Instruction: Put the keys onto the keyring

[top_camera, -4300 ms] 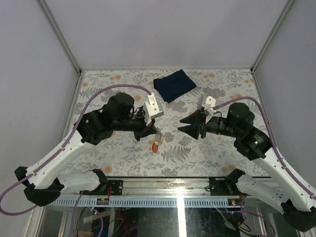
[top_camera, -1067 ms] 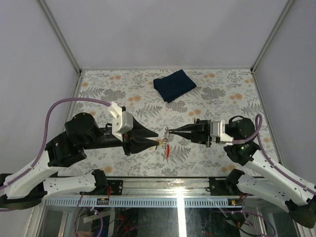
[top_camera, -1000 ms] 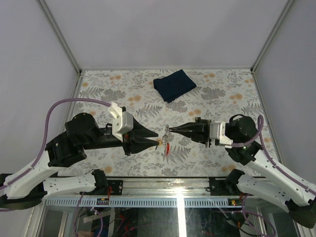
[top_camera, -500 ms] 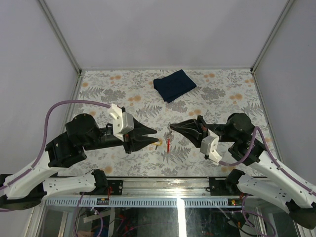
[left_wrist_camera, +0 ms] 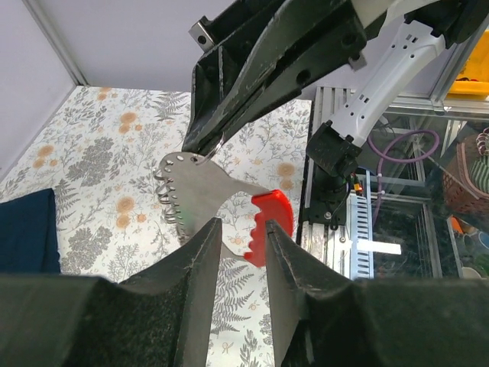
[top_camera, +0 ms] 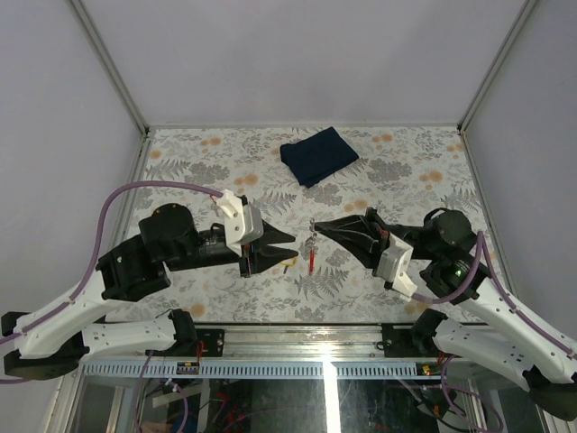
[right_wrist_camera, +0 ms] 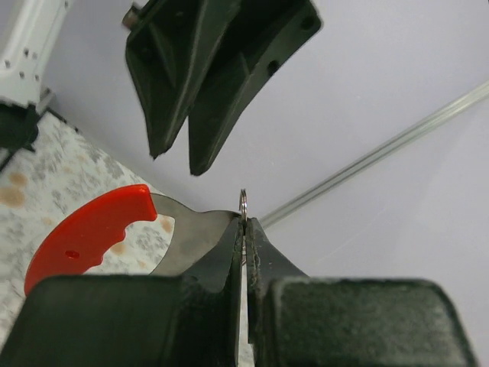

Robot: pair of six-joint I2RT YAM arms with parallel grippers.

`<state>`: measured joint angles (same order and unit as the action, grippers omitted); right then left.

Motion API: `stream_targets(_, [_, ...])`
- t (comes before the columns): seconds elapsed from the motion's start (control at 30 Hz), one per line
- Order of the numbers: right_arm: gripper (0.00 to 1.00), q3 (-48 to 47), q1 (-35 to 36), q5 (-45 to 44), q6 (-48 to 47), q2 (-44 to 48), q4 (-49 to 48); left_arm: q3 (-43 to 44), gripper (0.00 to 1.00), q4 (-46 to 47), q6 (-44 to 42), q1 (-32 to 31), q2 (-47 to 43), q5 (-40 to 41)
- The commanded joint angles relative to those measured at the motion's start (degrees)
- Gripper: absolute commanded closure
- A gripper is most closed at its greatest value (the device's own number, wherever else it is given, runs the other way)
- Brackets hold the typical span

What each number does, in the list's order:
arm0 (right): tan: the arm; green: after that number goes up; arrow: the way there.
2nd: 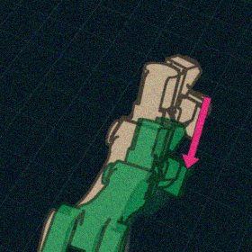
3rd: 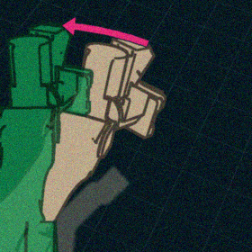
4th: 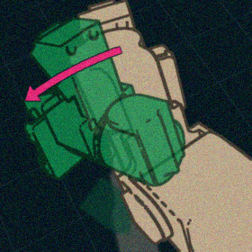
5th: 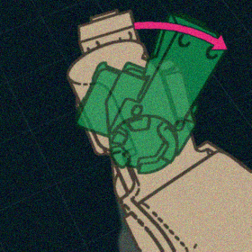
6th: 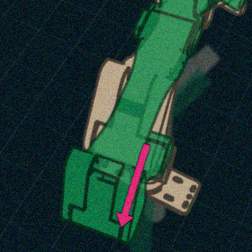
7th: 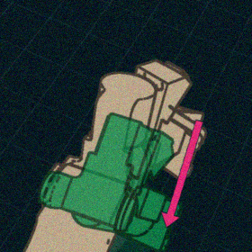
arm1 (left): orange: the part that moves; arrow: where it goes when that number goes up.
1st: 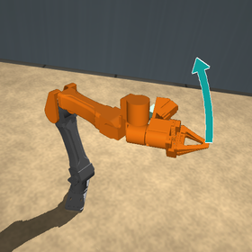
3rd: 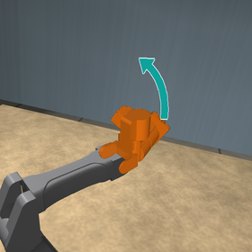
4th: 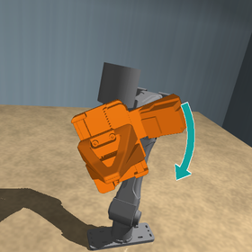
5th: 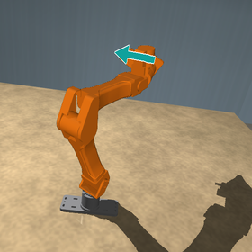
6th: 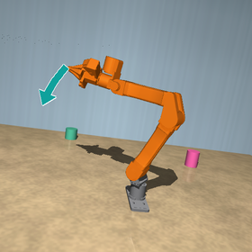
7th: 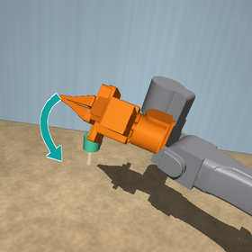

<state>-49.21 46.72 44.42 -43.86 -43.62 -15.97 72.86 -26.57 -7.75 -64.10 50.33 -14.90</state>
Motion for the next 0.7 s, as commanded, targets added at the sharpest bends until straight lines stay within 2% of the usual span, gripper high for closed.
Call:
stream_targets(0.0, [1.00, -1.0, 0.4, -2.7, 18.8, 0.4, -11.9, 0.7, 0.72, 4.9, -1.7, -0.3, -0.7, 1.0])
stream_targets(0.13, [1.00, 1.7, 0.4, -5.5, 35.2, 0.1, -22.5, 0.0, 0.74, 6.6, -1.6, -0.3, -1.5, 1.4])
stream_targets(0.27, [1.00, 4.3, 0.4, -7.3, 45.1, -0.7, -31.0, -1.2, 0.75, 9.8, -1.1, -0.2, -2.6, 0.7])
stream_targets(0.43, [1.00, 4.7, 0.4, -7.7, 50.7, -1.8, -34.5, -2.0, 0.76, 13.5, -0.4, -0.3, -3.0, -1.2])
stream_targets(0.67, [1.00, 4.8, 0.4, -5.2, 53.9, -3.4, -37.2, -2.1, 0.76, 15.7, -0.8, -0.3, -1.5, -1.6])
